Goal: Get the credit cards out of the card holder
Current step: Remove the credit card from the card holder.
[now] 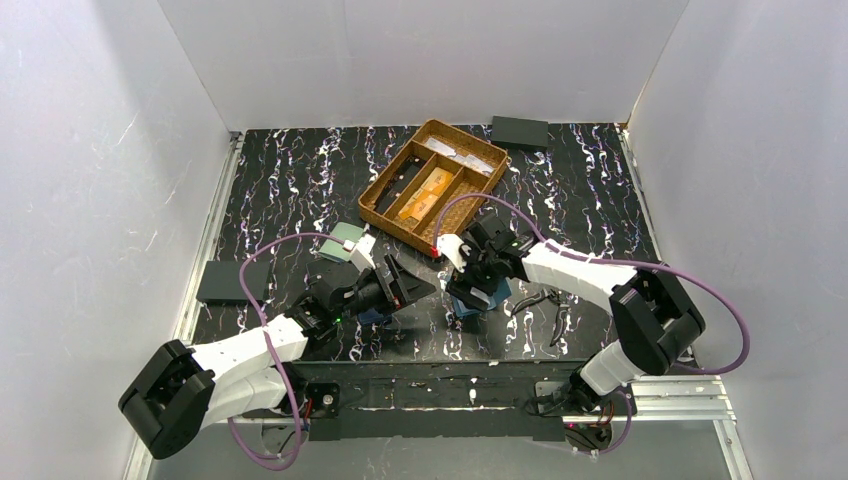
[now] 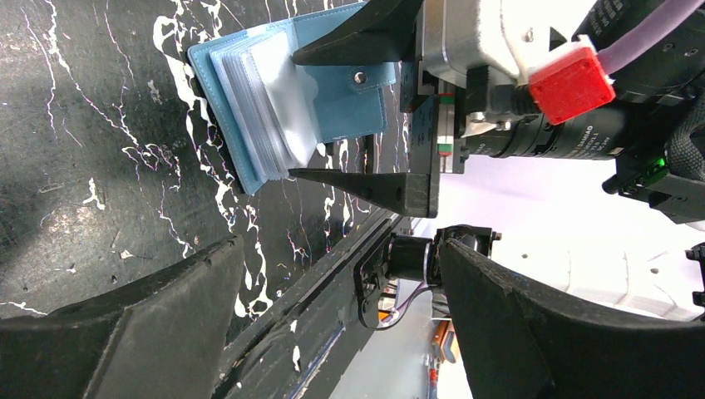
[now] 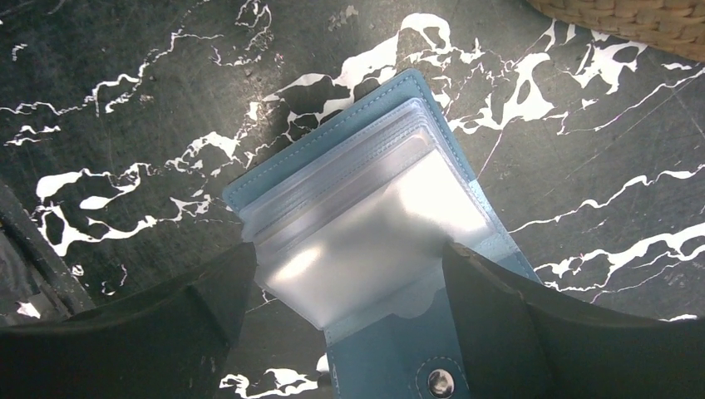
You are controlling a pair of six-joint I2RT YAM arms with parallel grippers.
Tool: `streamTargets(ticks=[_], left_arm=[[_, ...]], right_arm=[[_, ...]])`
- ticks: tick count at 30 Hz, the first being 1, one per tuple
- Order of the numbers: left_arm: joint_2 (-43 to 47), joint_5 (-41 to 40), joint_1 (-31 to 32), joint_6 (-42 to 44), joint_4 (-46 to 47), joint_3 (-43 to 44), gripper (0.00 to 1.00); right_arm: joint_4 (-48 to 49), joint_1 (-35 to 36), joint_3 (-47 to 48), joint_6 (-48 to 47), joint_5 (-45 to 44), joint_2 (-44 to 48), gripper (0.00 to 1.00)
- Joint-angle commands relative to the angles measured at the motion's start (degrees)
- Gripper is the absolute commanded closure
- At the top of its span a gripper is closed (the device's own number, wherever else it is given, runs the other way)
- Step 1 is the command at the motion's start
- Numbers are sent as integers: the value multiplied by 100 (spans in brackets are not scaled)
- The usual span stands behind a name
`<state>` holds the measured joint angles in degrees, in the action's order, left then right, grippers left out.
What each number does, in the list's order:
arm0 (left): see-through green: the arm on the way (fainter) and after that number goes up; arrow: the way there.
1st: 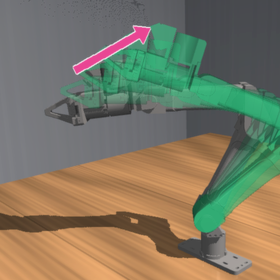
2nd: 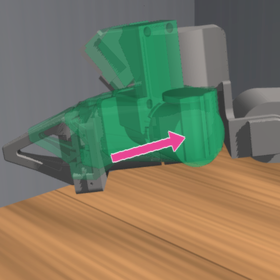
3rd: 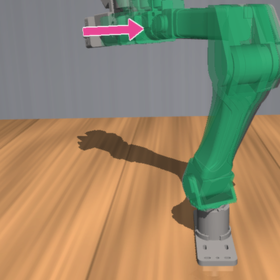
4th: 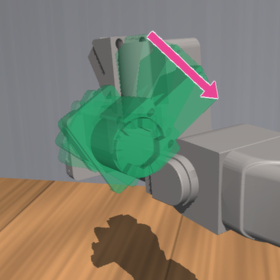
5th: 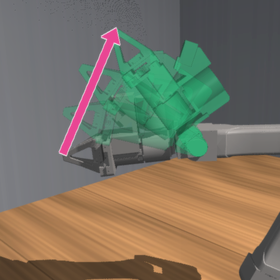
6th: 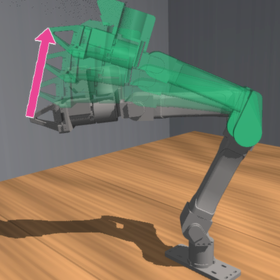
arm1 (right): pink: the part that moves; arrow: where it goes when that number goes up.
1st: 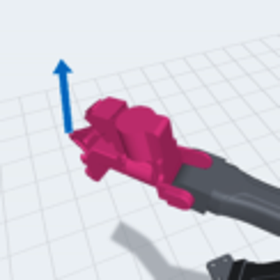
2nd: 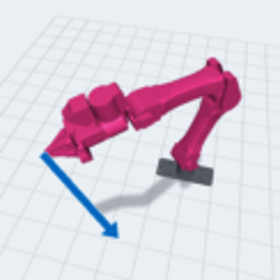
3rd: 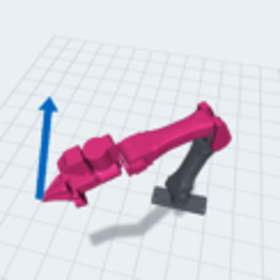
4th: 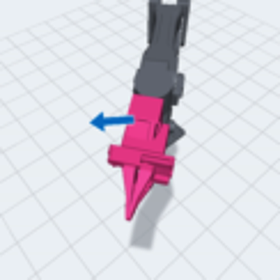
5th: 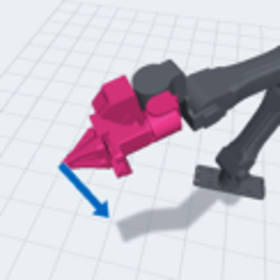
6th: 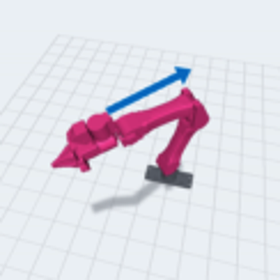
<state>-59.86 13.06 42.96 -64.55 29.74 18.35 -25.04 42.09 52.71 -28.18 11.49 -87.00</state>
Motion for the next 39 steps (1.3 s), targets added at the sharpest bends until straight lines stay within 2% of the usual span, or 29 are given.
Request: streamTargets(ticks=[1,16,24,31,34,35,36,39], left_arm=[[15,-14,21,30,15,2,14],[9,2,21,22,17,-10,14],[-153,80,24,17,21,128,14],[-540,253,44,39,28,398,15],[-797,328,99,73,32,591,17],[-881,342,107,82,33,646,18],[-1095,368,150,115,42,770,22],[-1282,389,200,147,41,882,24]], right_arm=[[156,70,14,63,-233,-89,9],[164,62,-139,6,-829,461,20],[243,-221,-245,67,-864,649,26],[225,-768,-509,153,-797,979,27],[206,-1019,-560,267,-468,1008,36],[194,-1092,-560,298,-331,965,42],[166,-1229,-514,369,-92,852,60],[166,-1304,-477,406,-30,789,75]])
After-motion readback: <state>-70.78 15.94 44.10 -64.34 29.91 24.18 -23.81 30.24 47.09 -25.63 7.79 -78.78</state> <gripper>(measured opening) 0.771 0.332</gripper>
